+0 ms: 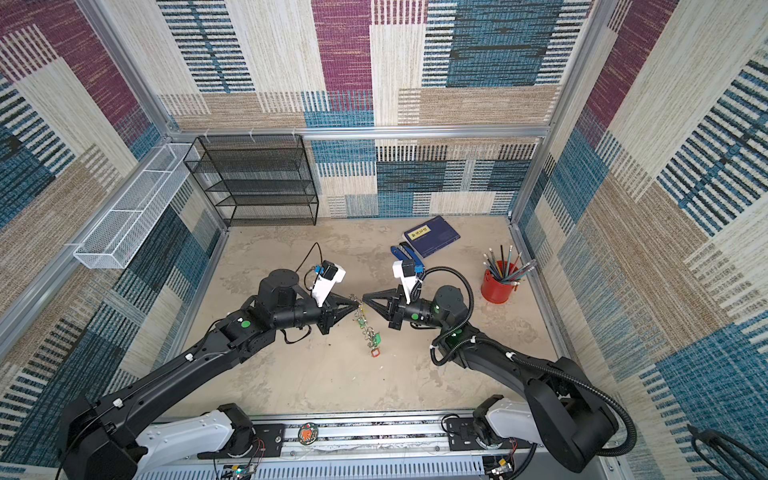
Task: Put the keys on the keyring
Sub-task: 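Lift the yellow-tagged key with the right gripper toward the held plate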
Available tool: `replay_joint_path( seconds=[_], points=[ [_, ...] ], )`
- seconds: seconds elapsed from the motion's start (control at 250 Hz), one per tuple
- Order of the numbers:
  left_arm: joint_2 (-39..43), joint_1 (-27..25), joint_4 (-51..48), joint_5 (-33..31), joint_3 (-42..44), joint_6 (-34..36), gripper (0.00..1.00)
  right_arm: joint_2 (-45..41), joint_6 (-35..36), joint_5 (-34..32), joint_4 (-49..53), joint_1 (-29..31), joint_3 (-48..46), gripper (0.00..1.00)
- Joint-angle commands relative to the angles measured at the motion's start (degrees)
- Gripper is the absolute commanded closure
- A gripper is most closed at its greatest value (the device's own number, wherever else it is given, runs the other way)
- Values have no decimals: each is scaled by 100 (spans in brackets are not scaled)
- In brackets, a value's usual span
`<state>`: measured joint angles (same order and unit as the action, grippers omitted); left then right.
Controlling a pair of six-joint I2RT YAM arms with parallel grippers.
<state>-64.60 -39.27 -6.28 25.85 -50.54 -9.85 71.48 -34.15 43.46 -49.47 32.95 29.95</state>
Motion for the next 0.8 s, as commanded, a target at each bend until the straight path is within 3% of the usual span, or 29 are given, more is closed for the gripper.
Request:
replay_joint_path(
  seconds=[0.0,0.792],
  points=[
    [9,6,268,91,16,123,100,72,-6,52,-164,19,71,100],
    [138,-1,216,-89,139,281,100,164,-55,-321,69,62,69,100]
  ],
)
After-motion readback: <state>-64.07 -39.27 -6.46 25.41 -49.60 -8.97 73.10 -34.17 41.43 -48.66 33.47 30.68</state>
